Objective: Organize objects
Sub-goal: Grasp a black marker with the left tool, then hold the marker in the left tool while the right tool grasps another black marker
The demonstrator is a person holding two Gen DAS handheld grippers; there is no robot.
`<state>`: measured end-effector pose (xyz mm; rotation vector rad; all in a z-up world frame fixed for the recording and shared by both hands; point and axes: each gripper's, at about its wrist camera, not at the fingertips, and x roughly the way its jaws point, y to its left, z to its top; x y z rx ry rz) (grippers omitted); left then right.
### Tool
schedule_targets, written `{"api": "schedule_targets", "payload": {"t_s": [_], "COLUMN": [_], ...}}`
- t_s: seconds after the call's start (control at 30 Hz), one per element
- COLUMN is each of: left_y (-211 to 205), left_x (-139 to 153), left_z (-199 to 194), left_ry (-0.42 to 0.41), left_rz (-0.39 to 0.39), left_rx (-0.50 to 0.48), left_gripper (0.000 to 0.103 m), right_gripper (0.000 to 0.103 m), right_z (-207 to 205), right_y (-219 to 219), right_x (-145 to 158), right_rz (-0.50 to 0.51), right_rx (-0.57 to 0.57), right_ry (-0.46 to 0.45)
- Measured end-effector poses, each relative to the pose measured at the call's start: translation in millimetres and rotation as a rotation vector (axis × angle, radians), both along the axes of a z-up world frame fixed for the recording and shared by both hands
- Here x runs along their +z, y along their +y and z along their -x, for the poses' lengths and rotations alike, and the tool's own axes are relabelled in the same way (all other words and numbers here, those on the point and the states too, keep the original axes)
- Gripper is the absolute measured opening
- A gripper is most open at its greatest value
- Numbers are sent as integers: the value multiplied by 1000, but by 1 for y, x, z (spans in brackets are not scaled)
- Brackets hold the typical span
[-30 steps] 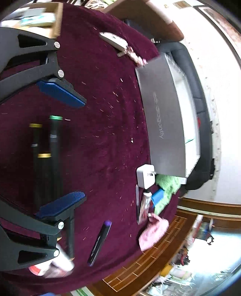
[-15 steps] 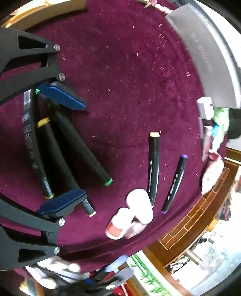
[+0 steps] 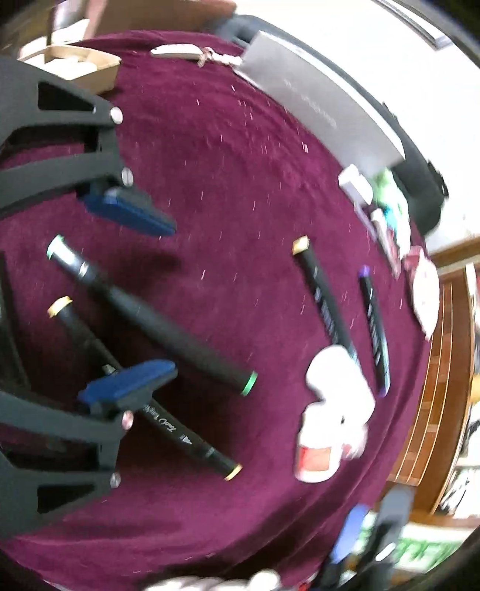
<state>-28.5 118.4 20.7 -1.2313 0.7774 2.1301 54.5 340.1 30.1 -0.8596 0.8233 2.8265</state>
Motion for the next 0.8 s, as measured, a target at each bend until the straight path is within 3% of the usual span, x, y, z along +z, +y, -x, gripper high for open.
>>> {"api": "schedule_targets", "payload": {"t_s": [0.07,0.1,0.2,0.3,0.47,0.8], "left_y": [-1,0,5,11,-6,4], "left_x": [1,3,3,4,3,0], "left_z": [-2,-2,-1,-8,-20,-33], "left_ry": [-14,-46,-90,-97,-119,28], "left_rz": [-19,-36,-58,-37,-72,-46], "left_rx": [-11,-10,-12,1,97,152], "left_gripper": [46,32,13,11,11,11], "right_gripper": [103,103,103,103,103,103], "right_z": [1,1,3,4,4,5], "right_y": [0,0,-2,-3,-4,-13], "right_x": [-1,-1,-1,-2,-3,-3], "right_rz": [3,2,-3,-8,-12,-69], "right_rx": [4,6,11,10,12,14], "right_ry": [-3,-3,-5,-14,-15,-27]}}
